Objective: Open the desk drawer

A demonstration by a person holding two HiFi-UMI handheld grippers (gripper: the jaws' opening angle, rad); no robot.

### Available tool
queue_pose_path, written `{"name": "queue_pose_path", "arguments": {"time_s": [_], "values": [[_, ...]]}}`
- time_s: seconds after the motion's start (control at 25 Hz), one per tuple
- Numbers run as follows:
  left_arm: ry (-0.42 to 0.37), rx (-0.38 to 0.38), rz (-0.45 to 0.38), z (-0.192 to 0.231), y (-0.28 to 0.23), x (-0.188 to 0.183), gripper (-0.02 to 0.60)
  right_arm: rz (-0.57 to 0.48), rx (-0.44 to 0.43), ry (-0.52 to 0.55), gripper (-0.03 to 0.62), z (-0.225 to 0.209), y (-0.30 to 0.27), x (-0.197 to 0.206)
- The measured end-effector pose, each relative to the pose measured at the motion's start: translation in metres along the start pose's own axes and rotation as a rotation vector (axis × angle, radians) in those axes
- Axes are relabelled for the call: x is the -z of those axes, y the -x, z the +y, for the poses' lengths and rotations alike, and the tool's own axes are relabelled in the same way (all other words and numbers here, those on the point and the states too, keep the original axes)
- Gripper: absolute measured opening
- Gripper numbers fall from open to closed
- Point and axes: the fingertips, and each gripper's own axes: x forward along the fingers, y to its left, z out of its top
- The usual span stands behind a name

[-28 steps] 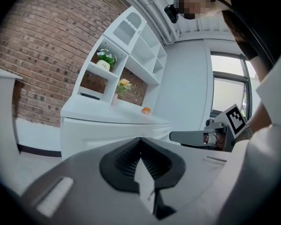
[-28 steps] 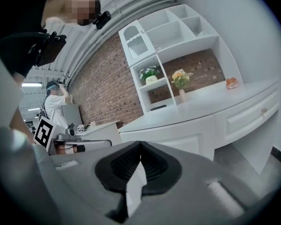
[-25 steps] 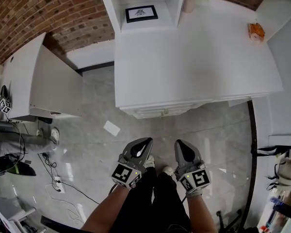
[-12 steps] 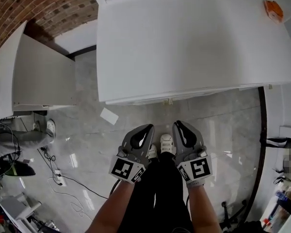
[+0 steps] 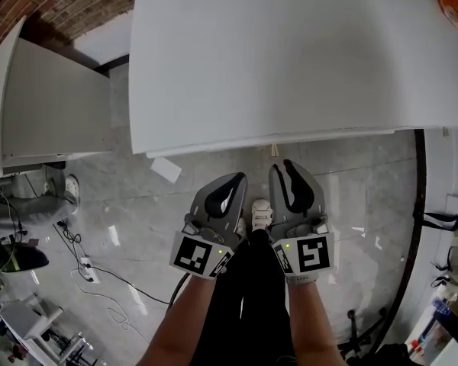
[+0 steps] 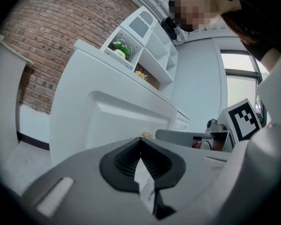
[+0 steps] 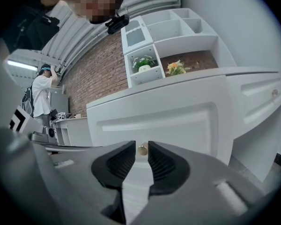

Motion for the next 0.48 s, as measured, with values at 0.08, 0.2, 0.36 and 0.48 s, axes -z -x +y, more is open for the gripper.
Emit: {"name": "queue_pose_path", "arguments": {"time_s": [0.08,0.2,0.36,0.48], "values": [[-0.003,0.003,-0.009,0.001,-0.006,0.002,0.003,-0.01,0.002,0.0,0.078,0.0,-0.006,0.002],[-0.002,0.005,-0.017,0.003,-0.011,0.004,0.003,-0.026,0.003,-0.018,0.092,0.002,-0.012,0.004],[0.001,0.006,-0.015,0.004,-0.015,0.008,0.003,-0.031,0.021,-0.027,0.103,0.001,-0.02,0.008],[0.005,0.009,-0.012,0.005,-0.017,0.011,0.003,-0.037,0.041,-0.029,0.103,-0.001,-0.024,0.009]]}}
